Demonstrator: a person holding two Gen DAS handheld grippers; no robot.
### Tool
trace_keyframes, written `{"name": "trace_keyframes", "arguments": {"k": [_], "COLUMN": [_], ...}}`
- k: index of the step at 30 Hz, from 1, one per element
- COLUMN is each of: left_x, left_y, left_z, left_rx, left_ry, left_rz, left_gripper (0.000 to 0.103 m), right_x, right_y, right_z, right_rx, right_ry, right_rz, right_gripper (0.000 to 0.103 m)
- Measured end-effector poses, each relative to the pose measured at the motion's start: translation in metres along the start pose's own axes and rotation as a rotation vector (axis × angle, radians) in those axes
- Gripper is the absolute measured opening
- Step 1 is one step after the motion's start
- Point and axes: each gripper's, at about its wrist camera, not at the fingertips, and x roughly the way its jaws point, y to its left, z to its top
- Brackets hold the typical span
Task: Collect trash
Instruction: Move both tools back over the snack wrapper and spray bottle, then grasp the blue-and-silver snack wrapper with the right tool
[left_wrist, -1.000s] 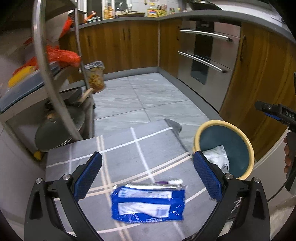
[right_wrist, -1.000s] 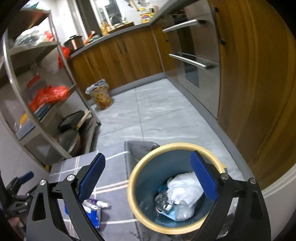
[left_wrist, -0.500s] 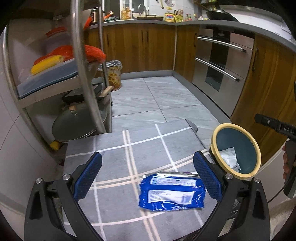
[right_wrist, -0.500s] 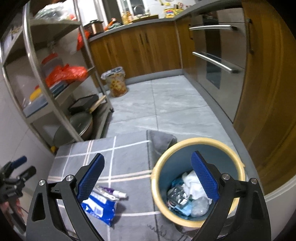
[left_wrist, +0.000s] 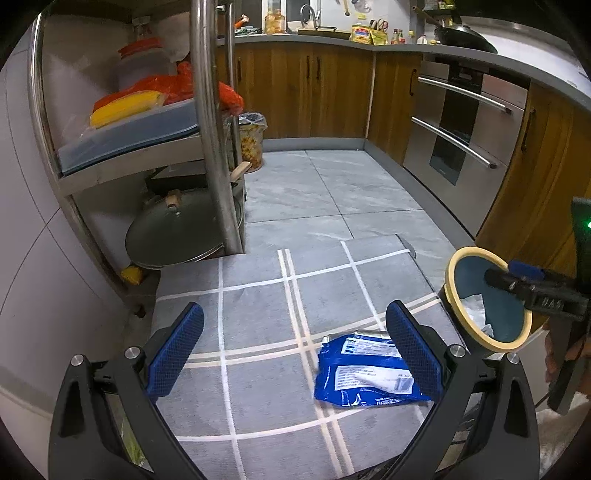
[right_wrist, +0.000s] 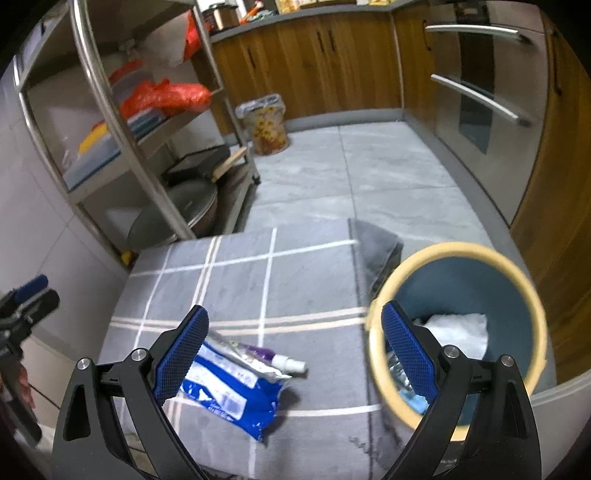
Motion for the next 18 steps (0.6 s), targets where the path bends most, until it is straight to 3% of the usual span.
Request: {"name": "trace_keyframes", "arguments": {"k": [18], "left_x": [0.028], "left_y": [0.01], "left_z": [-0.001], "left_rx": [-0.005], "left_ry": [0.088], "left_rz": [-0.026], "left_gripper": [0.097], "right_x": [0.097], "right_y": [0.075], "right_z": [-0.043], "right_rx": [-0.326], "right_ry": [0.239], "right_rz": [0.089], "right_gripper": [0.094]}}
